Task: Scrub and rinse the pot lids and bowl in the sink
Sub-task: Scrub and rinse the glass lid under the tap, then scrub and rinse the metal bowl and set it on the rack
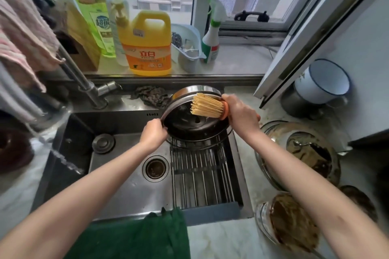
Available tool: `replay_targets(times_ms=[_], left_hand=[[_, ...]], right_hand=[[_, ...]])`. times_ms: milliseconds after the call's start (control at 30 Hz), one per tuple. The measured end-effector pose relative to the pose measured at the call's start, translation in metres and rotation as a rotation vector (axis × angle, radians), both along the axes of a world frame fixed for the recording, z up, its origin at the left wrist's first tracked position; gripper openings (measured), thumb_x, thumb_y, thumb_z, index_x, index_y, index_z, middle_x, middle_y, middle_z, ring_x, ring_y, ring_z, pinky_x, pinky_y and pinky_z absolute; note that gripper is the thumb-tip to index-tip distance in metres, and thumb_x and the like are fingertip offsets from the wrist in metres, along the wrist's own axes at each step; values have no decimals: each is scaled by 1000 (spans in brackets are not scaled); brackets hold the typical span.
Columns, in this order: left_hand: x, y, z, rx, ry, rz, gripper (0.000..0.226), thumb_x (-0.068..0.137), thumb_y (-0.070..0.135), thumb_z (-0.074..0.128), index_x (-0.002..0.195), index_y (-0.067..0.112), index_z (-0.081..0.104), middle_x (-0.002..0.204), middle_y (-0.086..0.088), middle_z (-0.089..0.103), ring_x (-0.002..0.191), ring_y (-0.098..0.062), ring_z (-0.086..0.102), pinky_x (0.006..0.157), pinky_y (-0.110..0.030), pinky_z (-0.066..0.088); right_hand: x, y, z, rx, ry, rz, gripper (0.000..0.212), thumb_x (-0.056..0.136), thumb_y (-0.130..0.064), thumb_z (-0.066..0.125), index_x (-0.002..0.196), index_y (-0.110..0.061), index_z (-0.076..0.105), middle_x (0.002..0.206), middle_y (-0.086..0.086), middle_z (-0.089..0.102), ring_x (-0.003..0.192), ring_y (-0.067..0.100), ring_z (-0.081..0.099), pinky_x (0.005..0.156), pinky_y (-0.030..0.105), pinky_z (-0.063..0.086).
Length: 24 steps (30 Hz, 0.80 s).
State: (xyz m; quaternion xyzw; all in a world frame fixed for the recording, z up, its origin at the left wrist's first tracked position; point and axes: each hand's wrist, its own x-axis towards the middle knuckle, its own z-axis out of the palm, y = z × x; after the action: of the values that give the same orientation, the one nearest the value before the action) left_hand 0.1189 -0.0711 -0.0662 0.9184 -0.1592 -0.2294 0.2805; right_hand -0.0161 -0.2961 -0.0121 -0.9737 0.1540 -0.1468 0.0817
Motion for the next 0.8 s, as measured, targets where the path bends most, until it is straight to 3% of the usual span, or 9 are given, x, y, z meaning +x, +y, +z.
replay_targets(times_ms=[133,267,367,467,600,700,800], left_hand=[[-2,-7,6,17,-22,4,12,84,5,52,76,0,60,81,-18,66,81,-37,64,60,-33,40],[-1,-17,14,98,-20,31,15,85,1,51,91,-4,63,95,-21,67,91,-40,63,64,-34,42],[3,-17,16,124,-6,11,20,86,4,50,99,-3,64,103,-21,66,98,-40,62,68,-35,43],[8,-4,9,136,22,5,21,85,13,57,98,0,66,103,-18,68,96,-38,63,67,-33,44],[12,2,10,183,8,15,31,88,23,58,111,2,57,114,-18,64,102,-37,61,78,-38,50],[-8,-1,26,175,-18,51,64,91,29,58,138,-2,28,147,-26,31,133,-41,35,102,-48,36],[-45,2,40,76,-135,-119,83,90,31,59,148,0,8,155,-25,4,143,-38,12,114,-47,22]], right_hand=[[-4,13,16,-75,190,-117,54,89,-7,54,138,-21,38,117,10,52,87,31,62,57,34,38],[-28,40,46,105,431,-275,54,90,-26,60,137,-23,32,102,6,64,86,28,64,63,32,44],[-55,77,45,-33,554,-151,65,93,-14,53,144,-33,19,93,3,63,80,24,65,63,33,50],[-71,101,28,-202,876,24,55,93,-9,48,143,-27,31,110,2,65,99,25,64,69,31,41],[-84,84,30,-168,764,-98,45,91,-13,51,132,-29,46,108,-1,65,97,23,64,68,29,41],[-103,37,46,-197,595,-349,37,88,-19,57,124,-26,51,115,2,56,91,25,64,65,30,40],[-137,-16,56,-60,444,-705,34,88,-19,60,121,-10,55,132,11,44,105,33,55,79,40,46]])
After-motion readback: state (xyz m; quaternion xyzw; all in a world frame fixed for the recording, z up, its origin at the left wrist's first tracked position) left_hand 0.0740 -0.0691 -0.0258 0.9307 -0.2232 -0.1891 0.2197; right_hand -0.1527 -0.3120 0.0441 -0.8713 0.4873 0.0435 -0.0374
